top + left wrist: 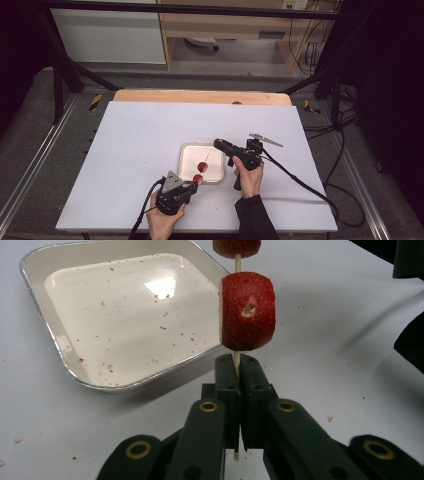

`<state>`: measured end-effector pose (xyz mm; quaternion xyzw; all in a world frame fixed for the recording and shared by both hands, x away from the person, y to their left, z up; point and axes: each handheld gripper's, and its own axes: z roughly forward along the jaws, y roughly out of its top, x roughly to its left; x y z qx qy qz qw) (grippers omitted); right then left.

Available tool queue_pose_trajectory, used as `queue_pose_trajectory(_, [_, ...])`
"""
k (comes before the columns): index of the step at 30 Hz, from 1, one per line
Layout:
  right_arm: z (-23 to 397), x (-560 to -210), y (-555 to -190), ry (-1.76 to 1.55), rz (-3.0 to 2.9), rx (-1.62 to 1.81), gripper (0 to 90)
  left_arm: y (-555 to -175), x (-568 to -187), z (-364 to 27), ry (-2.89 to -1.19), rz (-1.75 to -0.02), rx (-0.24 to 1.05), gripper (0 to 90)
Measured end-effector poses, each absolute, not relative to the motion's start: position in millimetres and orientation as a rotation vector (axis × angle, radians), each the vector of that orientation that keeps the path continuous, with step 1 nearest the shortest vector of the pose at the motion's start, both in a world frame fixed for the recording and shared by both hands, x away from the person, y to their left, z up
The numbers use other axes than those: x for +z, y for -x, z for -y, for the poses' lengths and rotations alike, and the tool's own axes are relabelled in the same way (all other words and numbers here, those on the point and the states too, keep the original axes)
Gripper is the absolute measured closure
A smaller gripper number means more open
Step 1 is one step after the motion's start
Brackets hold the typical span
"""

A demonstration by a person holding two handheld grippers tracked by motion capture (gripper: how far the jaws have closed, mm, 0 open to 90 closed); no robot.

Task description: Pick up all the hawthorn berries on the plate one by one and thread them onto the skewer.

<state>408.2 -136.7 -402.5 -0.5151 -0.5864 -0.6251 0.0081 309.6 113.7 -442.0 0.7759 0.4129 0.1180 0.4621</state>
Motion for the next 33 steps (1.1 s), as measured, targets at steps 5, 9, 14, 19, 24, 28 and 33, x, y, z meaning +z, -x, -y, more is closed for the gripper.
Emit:
queue_pose_trajectory(5, [135,-403,-407,1.608,1.787,-2.027,61.4,-311,-443,-109,-1.886,-1.039,0.271,88.1])
queue_pose_trajectory(9, [134,-404,-407,1.614,1.757,-2.047,61.4,-312,-443,-105,-1.866,-1.057,0.257,88.1])
queue_pose_trajectory(14, [131,-406,-406,1.606,1.714,-2.064,61.4,-314,-443,-97,-1.855,-1.064,0.254,88.1])
queue_pose_trajectory(19, [131,-405,-405,1.600,1.684,-2.069,61.4,-316,-443,-91,-1.839,-1.072,0.251,88.1])
queue_pose_trajectory(24, [130,-405,-403,1.589,1.669,-2.076,61.4,-317,-445,-89,-1.826,-1.080,0.250,88.1])
queue_pose_trajectory(28, [130,-405,-403,1.584,1.661,-2.083,61.4,-318,-445,-87,-1.817,-1.085,0.248,88.1])
queue_pose_trajectory(33, [130,-405,-401,1.572,1.648,-2.087,61.4,-318,-446,-87,-1.803,-1.089,0.249,88.2])
